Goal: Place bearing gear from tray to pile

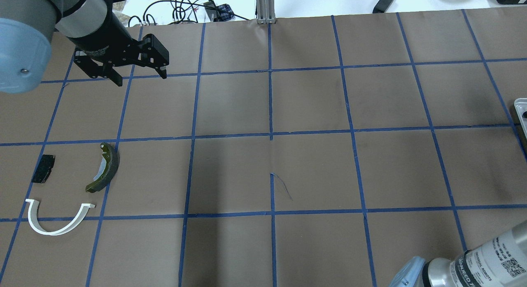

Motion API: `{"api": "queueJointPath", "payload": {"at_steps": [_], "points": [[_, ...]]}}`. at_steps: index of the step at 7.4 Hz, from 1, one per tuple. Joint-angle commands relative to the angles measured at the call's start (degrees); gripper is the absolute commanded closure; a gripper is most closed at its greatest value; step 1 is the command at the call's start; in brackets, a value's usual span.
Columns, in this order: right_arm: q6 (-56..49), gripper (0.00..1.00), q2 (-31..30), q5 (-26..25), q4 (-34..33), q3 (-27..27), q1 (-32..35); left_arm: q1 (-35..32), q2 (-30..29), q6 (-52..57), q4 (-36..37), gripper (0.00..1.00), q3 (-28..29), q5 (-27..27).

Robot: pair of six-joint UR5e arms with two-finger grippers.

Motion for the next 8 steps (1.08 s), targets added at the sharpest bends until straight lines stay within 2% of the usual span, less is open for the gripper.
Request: {"api": "queueJointPath", "payload": {"at_steps": [1, 2, 3, 5, 6, 7, 8], "points": [[-0.78, 0.15, 0.97, -0.14, 0.19, 0.02, -0.15, -0.07, 0.15, -0.18, 0.0, 0.0, -0.04, -0.09], [-0.79, 0.33, 1.23, -1.44, 0.28, 0.02, -0.15, -0.07, 0.24, -0.18, 0.0, 0.0, -0.13, -0.09], [-0.79, 0.46, 1.15, -1.63, 0.02, -0.32, -0.15, -0.07, 0.24, -0.44, 0.0, 0.0, -0.22, -0.09], [-0.79, 0.49, 1.06, -1.63, -0.85, -0.59, -0.15, -0.15, 0.07, -0.53, 0.0, 0.0, -0.05, -0.08], [-0.79, 0.6, 1.23, -1.55, -1.21, -0.42, -0.06, -0.07, 0.07, -0.18, 0.0, 0.0, 0.04, -0.17], [-0.79, 0.77, 1.58, -1.54, -1.3, -0.5, -0.06, -0.07, 0.33, 0.08, 0.0, 0.0, -0.13, -0.17], [-0.79, 0.84, 1.67, -1.46, -1.39, -0.42, -0.06, -0.07, 0.77, 0.09, -0.34, 0.0, 0.04, 0.0]]}}
